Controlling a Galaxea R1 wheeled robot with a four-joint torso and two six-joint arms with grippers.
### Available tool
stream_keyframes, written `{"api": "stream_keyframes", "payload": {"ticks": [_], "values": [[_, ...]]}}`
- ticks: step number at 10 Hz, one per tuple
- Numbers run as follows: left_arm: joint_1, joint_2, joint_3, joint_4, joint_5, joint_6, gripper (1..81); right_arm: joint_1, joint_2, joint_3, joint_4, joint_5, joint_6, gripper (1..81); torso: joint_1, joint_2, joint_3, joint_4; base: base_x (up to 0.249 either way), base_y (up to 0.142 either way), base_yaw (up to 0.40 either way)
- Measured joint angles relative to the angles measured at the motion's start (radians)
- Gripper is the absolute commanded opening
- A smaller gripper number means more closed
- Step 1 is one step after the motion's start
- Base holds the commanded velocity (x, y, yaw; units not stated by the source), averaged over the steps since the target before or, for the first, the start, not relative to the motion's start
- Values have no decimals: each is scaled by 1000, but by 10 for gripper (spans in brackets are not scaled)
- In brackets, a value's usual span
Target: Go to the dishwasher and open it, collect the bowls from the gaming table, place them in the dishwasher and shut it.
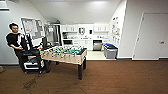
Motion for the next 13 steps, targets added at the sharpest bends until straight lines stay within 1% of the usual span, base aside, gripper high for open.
{"api": "stream_keyframes", "payload": {"ticks": [9, 13], "values": [[0, 3, -1, 0, -2, 0, 10, -3, 3, -1, 0, 2, 0, 10, 0, 0, 0, 0, 179, -84, 0], [4, 2, 0, 0, -2, 0, 10, -3, 4, -1, 0, 0, 0, 10, -1, 0, 0, 0, 179, 0, 0]]}}
